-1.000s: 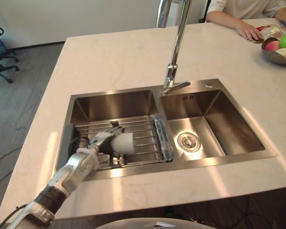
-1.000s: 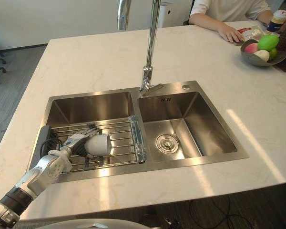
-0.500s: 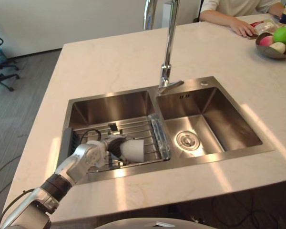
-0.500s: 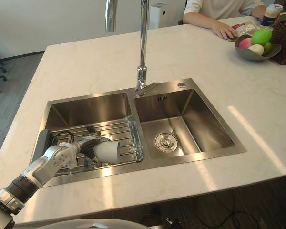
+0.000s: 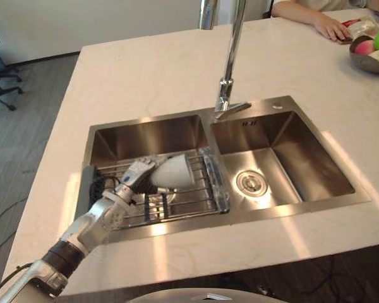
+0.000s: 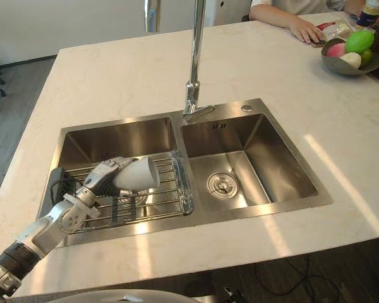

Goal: Walk over to the sink, pick up the cup, carry it to the dishwasher, place the cup inside the dishwasher, then close the dishwasher door

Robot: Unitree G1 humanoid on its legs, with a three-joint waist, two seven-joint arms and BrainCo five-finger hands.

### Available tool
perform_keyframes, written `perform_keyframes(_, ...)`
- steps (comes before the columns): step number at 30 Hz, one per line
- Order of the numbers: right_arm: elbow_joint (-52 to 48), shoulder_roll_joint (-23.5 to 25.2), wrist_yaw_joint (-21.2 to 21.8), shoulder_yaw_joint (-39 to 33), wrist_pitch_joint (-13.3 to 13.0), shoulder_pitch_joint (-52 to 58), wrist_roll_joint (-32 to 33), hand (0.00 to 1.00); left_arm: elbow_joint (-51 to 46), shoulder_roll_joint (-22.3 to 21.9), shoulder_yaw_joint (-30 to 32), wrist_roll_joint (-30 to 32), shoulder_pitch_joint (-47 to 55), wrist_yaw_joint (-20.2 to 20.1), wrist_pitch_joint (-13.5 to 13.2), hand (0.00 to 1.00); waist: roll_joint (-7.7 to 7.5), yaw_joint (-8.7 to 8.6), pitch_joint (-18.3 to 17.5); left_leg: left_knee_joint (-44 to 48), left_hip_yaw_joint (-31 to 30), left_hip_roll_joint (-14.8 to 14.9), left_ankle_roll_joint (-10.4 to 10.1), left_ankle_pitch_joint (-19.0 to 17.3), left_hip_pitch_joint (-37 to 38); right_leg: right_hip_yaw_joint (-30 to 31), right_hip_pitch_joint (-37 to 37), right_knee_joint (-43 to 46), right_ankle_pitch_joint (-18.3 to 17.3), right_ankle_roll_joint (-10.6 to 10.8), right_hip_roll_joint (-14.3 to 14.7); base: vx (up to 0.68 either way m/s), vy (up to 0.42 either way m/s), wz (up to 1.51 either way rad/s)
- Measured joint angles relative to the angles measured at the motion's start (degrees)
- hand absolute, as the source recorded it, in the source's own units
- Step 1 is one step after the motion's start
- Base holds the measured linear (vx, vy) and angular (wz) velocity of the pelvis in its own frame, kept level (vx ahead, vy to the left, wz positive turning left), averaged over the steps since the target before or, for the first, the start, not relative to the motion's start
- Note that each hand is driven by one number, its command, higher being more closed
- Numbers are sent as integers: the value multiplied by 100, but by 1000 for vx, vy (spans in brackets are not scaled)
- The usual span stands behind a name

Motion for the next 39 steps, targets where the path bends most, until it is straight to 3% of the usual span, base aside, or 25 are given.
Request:
perform_keyframes(3,-3,1,19,0,-49,-50,2,0,-347,0,307,84,-1,571,-149,100,-4,122,1,32,-72,-30,11,1,-21,-54,32,-3,0,0,-39,-46,-1,11)
perform_keyframes(10,-5,24,18,3,-49,-82,-2,0,-1162,-103,1244,-313,1,1038,-251,100,-19,256,-4,6,-300,-57,31,88,-105,-287,87,-34,0,0,-83,-44,-7,17)
perform_keyframes(14,-4,60,16,-8,-51,-83,-125,0,-1612,-280,1833,-1162,1,1024,-240,100,-61,313,-29,6,-456,-70,39,121,-129,-465,165,-26,0,-1,-105,-17,-3,18)
perform_keyframes(19,-4,183,25,-245,-134,-52,-513,0,-1753,-887,2702,-2762,140,785,-152,100,-187,437,-85,9,-662,-166,94,178,-136,-674,297,-37,1,-1,-204,-40,9,20)
perform_keyframes(21,-14,249,23,-248,-160,-52,-584,0,-1752,-1128,3008,-3011,346,744,-45,100,-238,472,-97,14,-763,-196,112,199,-139,-782,365,-38,-1,-2,-237,-54,7,28)
perform_keyframes(27,-6,444,-38,-389,-105,64,-802,0,-1774,-2016,3737,-3766,957,556,120,100,-440,789,-218,28,-1134,-329,162,339,-389,-1099,457,5,-5,23,-365,-60,7,35)
perform_keyframes(31,-25,474,-217,-389,-28,126,-802,0,-1843,-2271,4088,-4044,1301,452,157,100,-480,903,-244,13,-1369,-412,194,366,-404,-1297,540,190,-175,87,-482,-56,12,36)
perform_keyframes(34,-61,497,-315,-382,108,192,-805,0,-2183,-2376,4415,-4115,1494,366,147,100,-536,944,-267,-6,-1583,-476,195,390,-497,-1441,354,759,-528,97,-643,-48,15,44)
perform_keyframes(38,-229,523,-477,-340,268,306,-820,0,-2249,-2377,4874,-4190,1588,279,28,100,-625,995,-300,-402,-1834,-523,205,699,-590,-1435,182,963,-748,80,-665,-28,-18,45)
perform_keyframes(39,-227,515,-478,-342,296,317,-959,0,-2248,-2378,5000,-4194,1626,267,3,100,-649,1077,-308,-559,-1867,-526,199,820,-596,-1457,161,944,-749,76,-662,9,-11,29)
